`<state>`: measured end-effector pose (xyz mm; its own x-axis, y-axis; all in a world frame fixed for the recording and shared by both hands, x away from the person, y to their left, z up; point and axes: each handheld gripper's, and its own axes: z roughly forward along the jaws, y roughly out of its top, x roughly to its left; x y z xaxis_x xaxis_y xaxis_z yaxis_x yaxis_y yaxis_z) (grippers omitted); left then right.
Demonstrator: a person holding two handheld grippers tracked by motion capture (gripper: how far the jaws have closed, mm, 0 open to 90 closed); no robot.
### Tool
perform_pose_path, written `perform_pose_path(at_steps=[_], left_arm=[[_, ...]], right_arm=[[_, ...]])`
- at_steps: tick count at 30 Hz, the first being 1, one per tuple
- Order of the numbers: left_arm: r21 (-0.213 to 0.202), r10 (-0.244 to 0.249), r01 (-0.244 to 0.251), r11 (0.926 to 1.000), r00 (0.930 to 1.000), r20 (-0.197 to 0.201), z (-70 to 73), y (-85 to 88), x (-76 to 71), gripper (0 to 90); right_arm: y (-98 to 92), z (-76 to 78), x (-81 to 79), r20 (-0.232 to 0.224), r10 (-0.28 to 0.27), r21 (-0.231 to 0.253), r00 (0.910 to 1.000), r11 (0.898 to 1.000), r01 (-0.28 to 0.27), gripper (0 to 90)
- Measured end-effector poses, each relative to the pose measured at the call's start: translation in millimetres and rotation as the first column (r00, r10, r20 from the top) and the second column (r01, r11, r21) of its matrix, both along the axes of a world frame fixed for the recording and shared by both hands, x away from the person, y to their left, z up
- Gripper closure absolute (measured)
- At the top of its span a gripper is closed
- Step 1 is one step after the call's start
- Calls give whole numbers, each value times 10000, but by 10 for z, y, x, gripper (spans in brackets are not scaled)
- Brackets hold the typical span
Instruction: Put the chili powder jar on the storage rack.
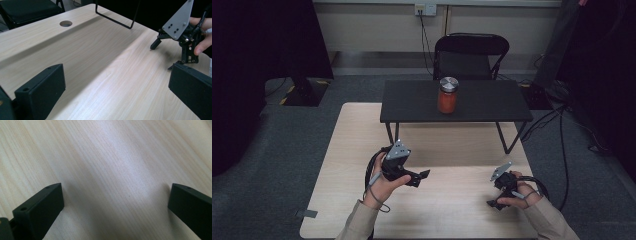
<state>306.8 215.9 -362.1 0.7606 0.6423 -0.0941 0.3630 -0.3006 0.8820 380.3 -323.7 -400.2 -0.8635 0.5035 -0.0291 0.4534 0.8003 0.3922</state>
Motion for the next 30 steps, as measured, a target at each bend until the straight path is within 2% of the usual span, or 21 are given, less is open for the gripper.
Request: perform_pose_path(at_steps=[13,20,30], left_arm=[[-143,99,-100,9998,9999,-62,-104,67,-62,0],[-61,108,-109,9999,9998,-149,-142,72,-67,0],[-62,214,-216,9997,9993,-307,-277,129,-114,0]], right_arm=[[5,0,-8,2,-4,2,10000,10000,4,0],[12,-1,-17,9,47,1,10000,10000,-47,0],[16,-1,-21,9,48,1,10000,10000,-48,0]])
